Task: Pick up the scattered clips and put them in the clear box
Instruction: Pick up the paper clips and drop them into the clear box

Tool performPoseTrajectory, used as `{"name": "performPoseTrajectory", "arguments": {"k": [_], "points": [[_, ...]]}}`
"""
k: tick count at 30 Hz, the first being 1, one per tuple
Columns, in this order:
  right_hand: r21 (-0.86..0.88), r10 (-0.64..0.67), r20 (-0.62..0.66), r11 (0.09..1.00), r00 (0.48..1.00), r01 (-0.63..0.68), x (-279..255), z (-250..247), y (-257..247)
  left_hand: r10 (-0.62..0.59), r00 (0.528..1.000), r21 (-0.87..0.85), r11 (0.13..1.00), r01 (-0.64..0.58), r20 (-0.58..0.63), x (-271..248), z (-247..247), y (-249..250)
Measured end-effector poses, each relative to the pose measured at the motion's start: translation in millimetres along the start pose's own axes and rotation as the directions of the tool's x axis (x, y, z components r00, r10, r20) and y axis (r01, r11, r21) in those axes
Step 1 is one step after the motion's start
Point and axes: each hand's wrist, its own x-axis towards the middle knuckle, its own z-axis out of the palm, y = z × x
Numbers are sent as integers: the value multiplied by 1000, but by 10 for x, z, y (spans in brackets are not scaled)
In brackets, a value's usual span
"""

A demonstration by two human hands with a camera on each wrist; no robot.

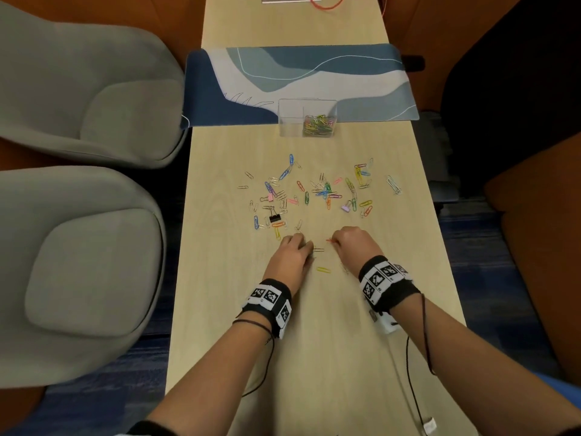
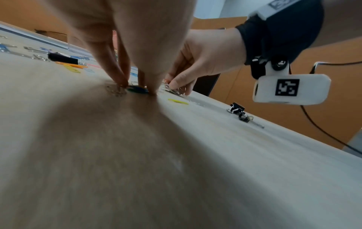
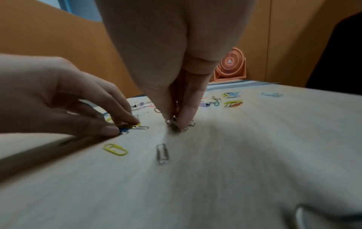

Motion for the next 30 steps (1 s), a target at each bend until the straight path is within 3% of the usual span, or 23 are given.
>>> {"name": "performPoseTrajectory", "arguments": {"k": [7, 12, 16, 20, 23, 26, 30], "points": [[-31, -8, 18, 999, 1000, 8, -10, -123, 16, -57, 993, 61, 997, 50, 102, 248, -153, 65], [294, 193, -121, 944, 974, -151, -22, -189, 114, -154, 978, -23, 987, 159, 137, 387, -311, 79], [622, 356, -98, 751, 929, -222, -54, -304, 215, -196, 975, -153, 966, 210, 103, 418, -358, 37], [878, 435, 16, 425, 900, -221, -44, -414, 342, -307, 952, -458, 847, 271, -6, 469, -472, -77], [964, 438, 65, 204, 896, -170, 3, -610, 403, -358, 931, -615, 751, 240, -74, 599, -698, -94], [992, 442, 43, 87, 896, -90, 125, -914, 471, -353, 928, -690, 701, 180, -117, 843, -967, -106], [999, 415, -40, 23, 909, 34, 408, -1363, 559, -295, 933, -687, 723, 78, -204, 1281, -1305, -126]]}}
